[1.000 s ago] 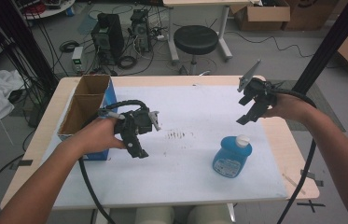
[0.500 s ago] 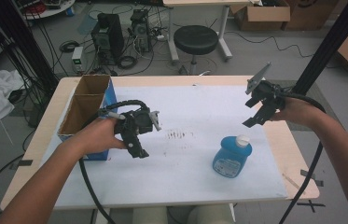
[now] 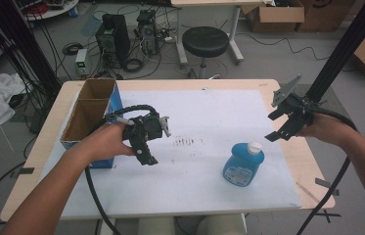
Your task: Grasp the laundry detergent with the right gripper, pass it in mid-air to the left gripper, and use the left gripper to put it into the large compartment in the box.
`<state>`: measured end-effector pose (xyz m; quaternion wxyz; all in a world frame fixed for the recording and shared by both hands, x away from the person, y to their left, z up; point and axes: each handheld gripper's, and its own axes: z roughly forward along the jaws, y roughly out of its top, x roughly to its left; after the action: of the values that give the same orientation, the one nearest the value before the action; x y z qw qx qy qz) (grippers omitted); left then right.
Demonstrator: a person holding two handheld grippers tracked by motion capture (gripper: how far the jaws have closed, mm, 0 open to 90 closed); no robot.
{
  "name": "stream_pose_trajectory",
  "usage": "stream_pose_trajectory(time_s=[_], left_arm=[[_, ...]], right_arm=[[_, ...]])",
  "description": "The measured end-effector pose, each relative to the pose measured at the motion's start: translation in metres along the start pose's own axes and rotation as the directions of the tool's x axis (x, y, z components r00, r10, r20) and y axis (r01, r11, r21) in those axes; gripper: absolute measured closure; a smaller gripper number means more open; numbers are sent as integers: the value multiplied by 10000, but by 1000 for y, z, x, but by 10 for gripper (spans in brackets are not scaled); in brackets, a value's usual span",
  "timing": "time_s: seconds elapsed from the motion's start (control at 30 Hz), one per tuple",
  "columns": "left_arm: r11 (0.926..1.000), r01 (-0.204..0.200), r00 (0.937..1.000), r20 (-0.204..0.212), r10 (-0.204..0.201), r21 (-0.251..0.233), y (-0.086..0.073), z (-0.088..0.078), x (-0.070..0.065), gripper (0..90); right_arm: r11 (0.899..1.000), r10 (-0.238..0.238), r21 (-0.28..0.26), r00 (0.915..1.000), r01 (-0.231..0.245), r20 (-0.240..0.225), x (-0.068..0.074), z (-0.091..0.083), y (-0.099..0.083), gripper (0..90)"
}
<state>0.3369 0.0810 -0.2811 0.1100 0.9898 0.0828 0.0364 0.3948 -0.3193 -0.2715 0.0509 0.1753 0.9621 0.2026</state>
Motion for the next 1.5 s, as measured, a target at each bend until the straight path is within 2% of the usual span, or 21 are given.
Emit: stream_pose_trajectory(time_s=[0.17, 0.4, 0.57, 1.07, 1.37, 1.5], left_arm=[[9998, -157, 9999, 18, 157, 77, 3, 1, 0, 211], [10000, -94, 9999, 45, 94, 14, 2, 3, 1, 212], [9999, -126, 9999, 74, 125, 61, 2, 4, 2, 212], [9999, -136, 9999, 71, 136, 51, 3, 6, 2, 212], [9999, -129, 9999, 40, 129, 37, 3, 6, 1, 212], [9999, -124, 9999, 30, 124, 59, 3, 6, 1, 212]], right_arm=[[9998, 172, -45, 9998, -172, -47, 7, 6, -13, 168], [9992, 375, -145, 9992, -377, -133, 12, 13, -27, 168], [9982, 513, -301, 9984, -520, -228, 21, 22, -38, 167], [9975, 502, -471, 9977, -523, -458, 42, 37, -57, 168], [9944, 689, -763, 9961, -730, -548, 52, 43, -68, 170], [9903, 818, -1073, 9946, -883, -633, 58, 45, -73, 168]])
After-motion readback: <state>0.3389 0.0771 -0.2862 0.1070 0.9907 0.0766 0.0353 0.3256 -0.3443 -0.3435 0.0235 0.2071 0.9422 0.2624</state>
